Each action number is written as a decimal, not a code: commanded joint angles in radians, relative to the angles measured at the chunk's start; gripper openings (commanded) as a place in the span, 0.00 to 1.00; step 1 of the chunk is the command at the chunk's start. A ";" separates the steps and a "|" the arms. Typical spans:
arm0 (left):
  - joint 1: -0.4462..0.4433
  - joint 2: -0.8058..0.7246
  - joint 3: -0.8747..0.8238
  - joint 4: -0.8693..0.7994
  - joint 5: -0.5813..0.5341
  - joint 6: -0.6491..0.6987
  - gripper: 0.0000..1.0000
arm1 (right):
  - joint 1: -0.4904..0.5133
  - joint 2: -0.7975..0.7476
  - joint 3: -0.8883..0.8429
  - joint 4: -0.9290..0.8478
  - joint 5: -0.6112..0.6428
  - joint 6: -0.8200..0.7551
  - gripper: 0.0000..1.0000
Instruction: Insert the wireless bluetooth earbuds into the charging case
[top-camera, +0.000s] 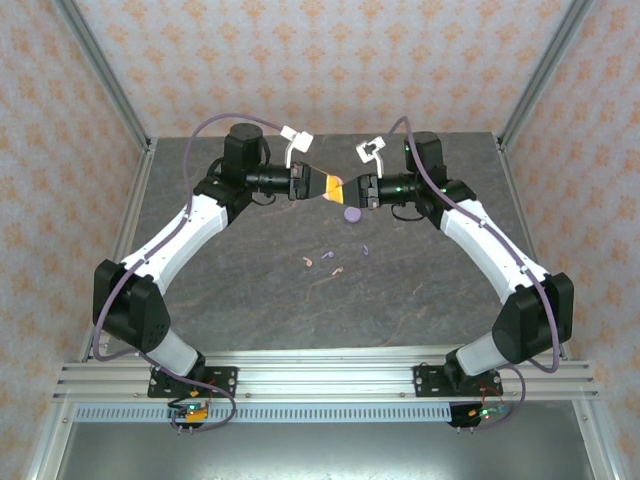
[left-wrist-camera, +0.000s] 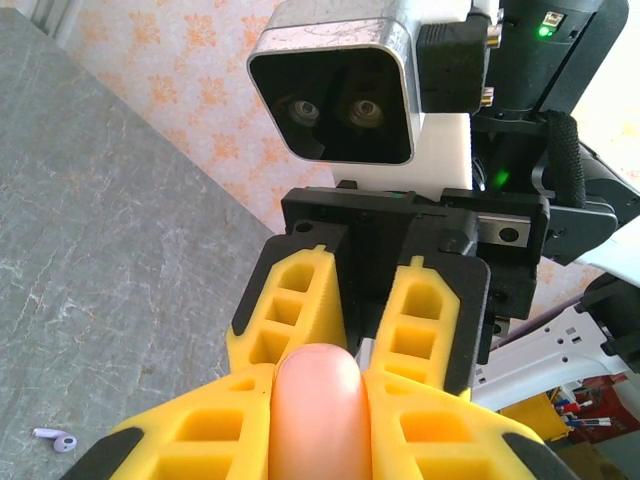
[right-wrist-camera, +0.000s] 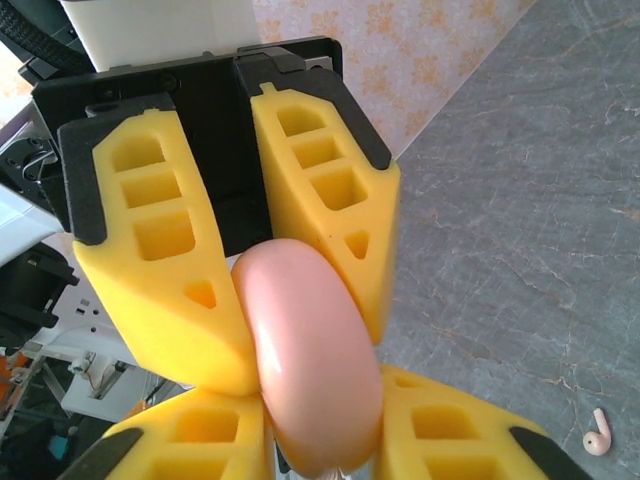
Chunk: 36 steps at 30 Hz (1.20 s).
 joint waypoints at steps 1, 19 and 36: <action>-0.020 -0.024 0.017 -0.005 0.005 0.001 0.29 | 0.009 -0.035 0.003 0.074 0.073 0.002 0.20; 0.010 -0.109 -0.055 0.020 -0.115 -0.029 0.65 | -0.002 -0.086 -0.035 0.052 0.110 0.004 0.16; 0.007 -0.094 -0.058 -0.036 -0.112 0.009 0.38 | 0.000 -0.083 -0.031 0.082 0.071 0.027 0.16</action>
